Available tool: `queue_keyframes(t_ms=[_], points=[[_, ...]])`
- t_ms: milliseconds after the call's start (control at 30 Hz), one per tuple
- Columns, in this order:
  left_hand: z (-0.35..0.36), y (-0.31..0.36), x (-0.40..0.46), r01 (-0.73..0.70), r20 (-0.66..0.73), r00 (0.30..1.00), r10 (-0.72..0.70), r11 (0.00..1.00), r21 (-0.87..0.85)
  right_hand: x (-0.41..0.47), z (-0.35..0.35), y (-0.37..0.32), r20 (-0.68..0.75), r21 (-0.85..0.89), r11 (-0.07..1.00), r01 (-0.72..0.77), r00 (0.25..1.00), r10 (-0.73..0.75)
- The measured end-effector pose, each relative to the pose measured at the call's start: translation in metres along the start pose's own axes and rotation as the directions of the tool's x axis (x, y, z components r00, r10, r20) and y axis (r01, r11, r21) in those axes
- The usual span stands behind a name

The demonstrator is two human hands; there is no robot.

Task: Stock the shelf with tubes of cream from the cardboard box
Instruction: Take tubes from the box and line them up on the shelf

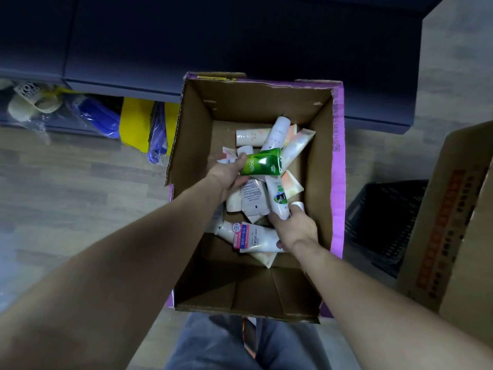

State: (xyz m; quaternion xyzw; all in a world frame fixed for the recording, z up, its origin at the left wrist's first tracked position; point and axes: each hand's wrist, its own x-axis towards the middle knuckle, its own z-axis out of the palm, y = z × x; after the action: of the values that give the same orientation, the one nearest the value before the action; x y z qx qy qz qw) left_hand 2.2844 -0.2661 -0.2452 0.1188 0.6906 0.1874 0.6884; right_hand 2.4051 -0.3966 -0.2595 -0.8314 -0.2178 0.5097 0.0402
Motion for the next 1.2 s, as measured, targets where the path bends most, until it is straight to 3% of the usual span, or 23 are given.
queue_keyframes(t_ms=[67, 133, 233, 333, 367, 433, 567, 667, 767, 933, 1067, 1200], points=[[-0.006, -0.016, 0.009, -0.055, -0.070, 0.995, 0.070, 0.979, 0.195, 0.001, 0.001, 0.001, 0.021, 0.087, 0.995, -0.057, 0.998, 0.056], [-0.012, -0.026, 0.018, -0.098, -0.120, 0.975, 0.187, 0.848, 0.520, 0.002, 0.003, -0.001, 0.051, 0.167, 0.983, -0.081, 0.996, 0.074], [-0.017, -0.032, 0.020, -0.026, -0.109, 0.950, 0.291, 0.423, 0.906, 0.004, 0.004, -0.006, 0.084, 0.240, 0.966, -0.097, 0.993, 0.079], [-0.013, -0.039, 0.021, -0.046, 0.045, 0.885, 0.464, -0.009, 0.999, 0.006, 0.006, -0.005, 0.045, 0.194, 0.978, -0.081, 0.996, 0.074], [-0.011, -0.042, 0.023, -0.071, 0.108, 0.860, 0.498, -0.092, 0.993, 0.007, 0.006, -0.003, 0.014, 0.165, 0.984, -0.066, 0.998, 0.065], [-0.008, -0.042, 0.027, -0.109, 0.181, 0.837, 0.517, -0.167, 0.980, 0.008, 0.005, 0.000, -0.038, 0.118, 0.992, -0.041, 0.998, 0.046], [-0.011, -0.035, 0.028, -0.166, 0.194, 0.841, 0.506, -0.099, 0.981, 0.003, 0.000, 0.001, -0.088, 0.122, 0.992, 0.028, 0.996, -0.017], [-0.012, -0.033, 0.022, -0.211, 0.140, 0.867, 0.478, 0.099, 0.972, -0.004, -0.003, -0.007, -0.136, 0.139, 0.988, 0.061, 0.990, -0.042], [-0.014, -0.035, 0.014, -0.257, 0.140, 0.872, 0.468, 0.196, 0.946, -0.009, -0.002, -0.016, -0.183, 0.179, 0.978, 0.109, 0.980, -0.075], [-0.019, -0.031, -0.007, -0.314, 0.162, 0.858, 0.487, 0.250, 0.916, -0.030, -0.004, -0.033, -0.292, 0.181, 0.971, 0.158, 0.951, -0.100], [-0.020, -0.020, -0.035, -0.319, 0.166, 0.826, 0.538, 0.204, 0.926, -0.050, -0.018, -0.046, -0.379, 0.162, 0.959, 0.231, 0.912, -0.156], [-0.017, -0.005, -0.066, -0.333, 0.119, 0.806, 0.580, 0.278, 0.901, -0.066, -0.034, -0.059, -0.413, 0.154, 0.948, 0.278, 0.890, -0.194]])
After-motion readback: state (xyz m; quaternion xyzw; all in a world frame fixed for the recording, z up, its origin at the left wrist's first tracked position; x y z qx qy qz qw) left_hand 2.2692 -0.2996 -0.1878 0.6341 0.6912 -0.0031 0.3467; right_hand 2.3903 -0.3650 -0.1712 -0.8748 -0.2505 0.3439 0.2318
